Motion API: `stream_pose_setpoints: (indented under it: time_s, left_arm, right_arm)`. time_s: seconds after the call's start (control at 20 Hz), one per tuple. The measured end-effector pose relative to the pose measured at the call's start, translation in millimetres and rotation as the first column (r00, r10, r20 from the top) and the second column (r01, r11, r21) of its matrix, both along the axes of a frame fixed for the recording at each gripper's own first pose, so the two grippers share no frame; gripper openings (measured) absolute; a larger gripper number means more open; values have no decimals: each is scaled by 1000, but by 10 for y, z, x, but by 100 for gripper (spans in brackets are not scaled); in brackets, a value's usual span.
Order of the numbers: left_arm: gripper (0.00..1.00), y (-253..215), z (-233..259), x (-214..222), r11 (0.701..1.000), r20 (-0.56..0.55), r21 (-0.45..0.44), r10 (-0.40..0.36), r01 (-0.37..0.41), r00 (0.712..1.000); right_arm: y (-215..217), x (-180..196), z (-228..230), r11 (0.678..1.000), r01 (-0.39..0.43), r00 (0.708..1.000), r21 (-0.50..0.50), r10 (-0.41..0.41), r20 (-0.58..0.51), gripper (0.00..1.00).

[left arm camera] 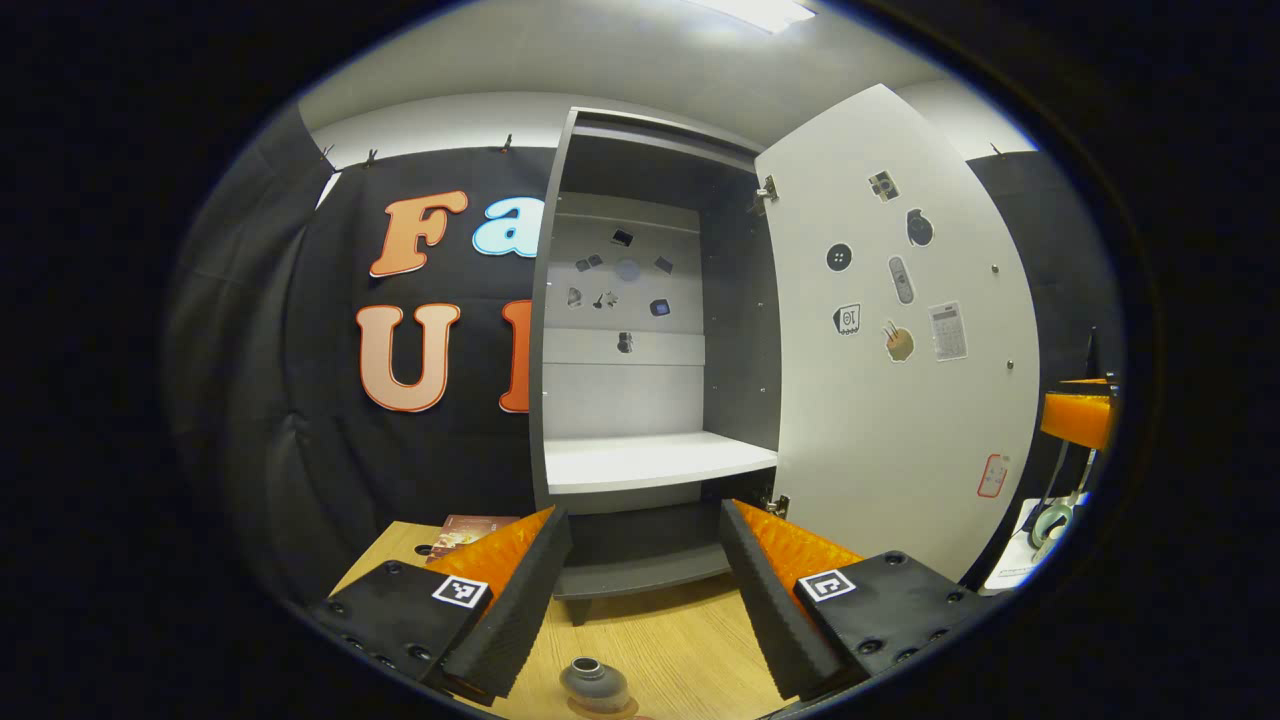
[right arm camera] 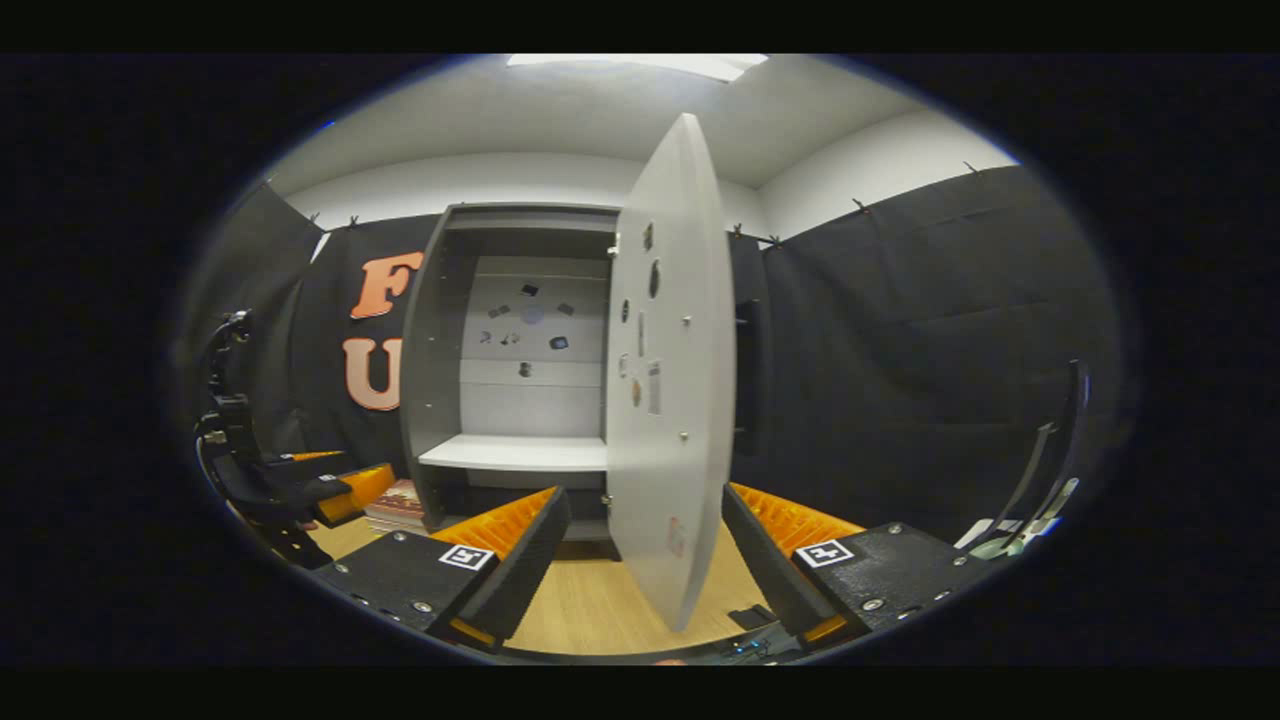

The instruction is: Open the cabinet door with the right hand, grasp the bottle in the cabinet with the left hand and place it on the coaster, then close the cabinet door with the right hand.

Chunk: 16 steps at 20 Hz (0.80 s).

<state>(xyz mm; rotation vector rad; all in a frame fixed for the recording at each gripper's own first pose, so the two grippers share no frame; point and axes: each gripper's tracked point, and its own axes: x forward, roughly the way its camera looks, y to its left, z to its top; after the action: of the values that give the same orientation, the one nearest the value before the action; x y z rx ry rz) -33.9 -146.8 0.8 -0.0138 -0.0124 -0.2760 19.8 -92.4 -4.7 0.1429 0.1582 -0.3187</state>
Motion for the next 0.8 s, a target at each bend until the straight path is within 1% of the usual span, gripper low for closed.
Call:
stream_pose_setpoints:
  time_s: [0.15, 0.25, 0.35, 0.4, 0.45, 0.5, 0.55, 0.7, 0.75, 0.8]
  left_arm:
    - [95, -77, 15, -34, 1000, -2, 12, 20, -20, 1000]
    - [97, -116, 10, -61, 999, -7, 22, 30, -29, 1000]
    - [97, -150, 27, -81, 999, -15, 13, 36, -36, 999]
    - [97, -150, 42, -94, 999, -17, 6, 43, -42, 999]
    - [97, -129, 34, -104, 999, -21, 3, 52, -52, 998]
    - [95, -99, 26, -101, 998, -26, 3, 63, -63, 998]
    - [95, -56, 26, -94, 997, -27, 4, 78, -78, 997]
    - [95, 132, 40, -82, 992, -22, 7, 126, -126, 992]
    - [95, 186, 40, -82, 990, -22, 7, 139, -139, 990]
    - [95, 243, 56, -67, 989, -20, 4, 148, -148, 989]
  right_arm:
    - [-290, -45, -9, 997, 66, 998, -37, -67, -15, 94]
    - [-390, 12, -39, 995, 86, 996, -41, -87, -34, 94]
    - [-370, 18, -11, 997, 70, 997, -20, -71, -27, 94]
    - [-363, 49, -6, 998, 56, 998, -10, -56, -21, 91]
    - [-336, 70, -5, 999, 43, 999, -4, -43, -16, 94]
    - [-324, 89, -3, 1000, 29, 999, -1, -29, -14, 94]
    - [-285, 104, -5, 1000, 5, 1000, 2, -5, -12, 94]
    - [-288, 134, 9, 1000, -19, 1000, -13, 19, -7, 92]
    - [-266, 134, 8, 1000, -27, 1000, -9, 27, -6, 96]
    - [-231, 140, 27, 999, -37, 999, -9, 37, -3, 90]
